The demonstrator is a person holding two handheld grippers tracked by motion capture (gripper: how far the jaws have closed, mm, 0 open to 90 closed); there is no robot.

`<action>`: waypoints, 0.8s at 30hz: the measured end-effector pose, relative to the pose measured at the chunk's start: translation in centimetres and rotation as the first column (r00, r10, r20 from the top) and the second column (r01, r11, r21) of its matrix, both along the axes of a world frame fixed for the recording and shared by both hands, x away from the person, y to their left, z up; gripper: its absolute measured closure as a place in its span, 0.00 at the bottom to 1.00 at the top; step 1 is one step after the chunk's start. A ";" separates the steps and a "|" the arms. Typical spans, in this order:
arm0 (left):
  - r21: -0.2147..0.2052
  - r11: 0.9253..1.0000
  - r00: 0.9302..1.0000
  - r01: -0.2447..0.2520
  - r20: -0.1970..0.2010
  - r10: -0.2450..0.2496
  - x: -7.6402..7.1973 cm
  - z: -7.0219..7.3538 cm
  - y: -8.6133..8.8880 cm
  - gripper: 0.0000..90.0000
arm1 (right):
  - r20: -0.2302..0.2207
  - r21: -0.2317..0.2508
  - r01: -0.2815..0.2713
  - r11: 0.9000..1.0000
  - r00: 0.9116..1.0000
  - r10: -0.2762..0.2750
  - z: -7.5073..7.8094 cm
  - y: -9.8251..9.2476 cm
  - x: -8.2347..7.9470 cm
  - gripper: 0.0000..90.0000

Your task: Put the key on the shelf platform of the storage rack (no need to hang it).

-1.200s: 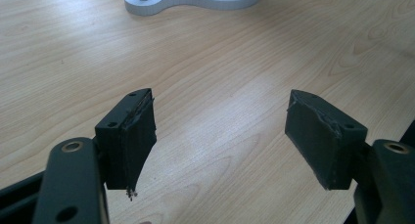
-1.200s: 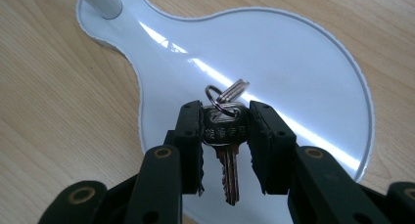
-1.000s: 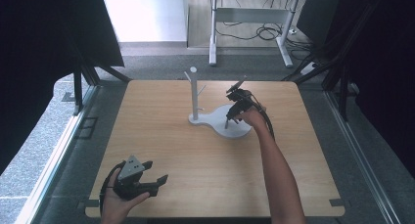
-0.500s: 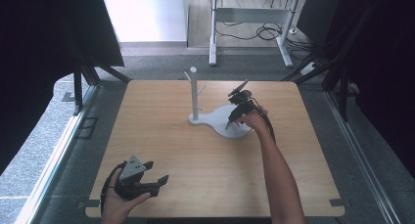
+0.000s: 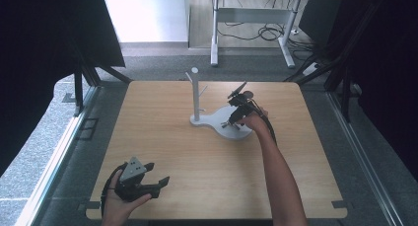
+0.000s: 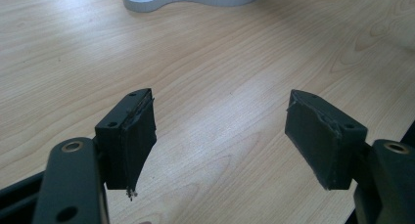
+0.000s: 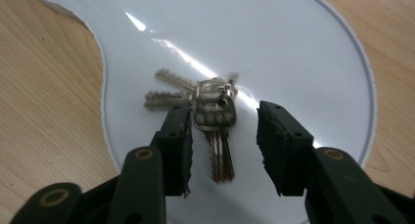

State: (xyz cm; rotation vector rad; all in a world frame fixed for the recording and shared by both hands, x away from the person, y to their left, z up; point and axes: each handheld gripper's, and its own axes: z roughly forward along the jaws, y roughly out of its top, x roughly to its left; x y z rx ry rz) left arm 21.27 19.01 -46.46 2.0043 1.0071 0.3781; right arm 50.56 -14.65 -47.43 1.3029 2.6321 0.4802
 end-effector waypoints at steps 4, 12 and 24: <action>0.002 1.000 1.000 0.002 -0.002 -0.002 0.0 -0.1 -0.1 0.30 | 0.022 0.030 0.007 1.000 1.000 -0.008 0.9 -0.5 -0.3 0.57; 0.005 1.000 1.000 0.001 -0.004 -0.001 0.1 -0.1 -0.1 0.30 | 0.060 0.088 -0.029 0.996 0.998 0.024 2.7 -1.4 -2.5 0.55; 0.015 1.000 1.000 -0.001 -0.005 0.001 0.1 -0.2 -0.4 0.30 | 0.122 0.167 -0.089 0.982 0.990 0.069 4.2 -4.6 -7.4 0.55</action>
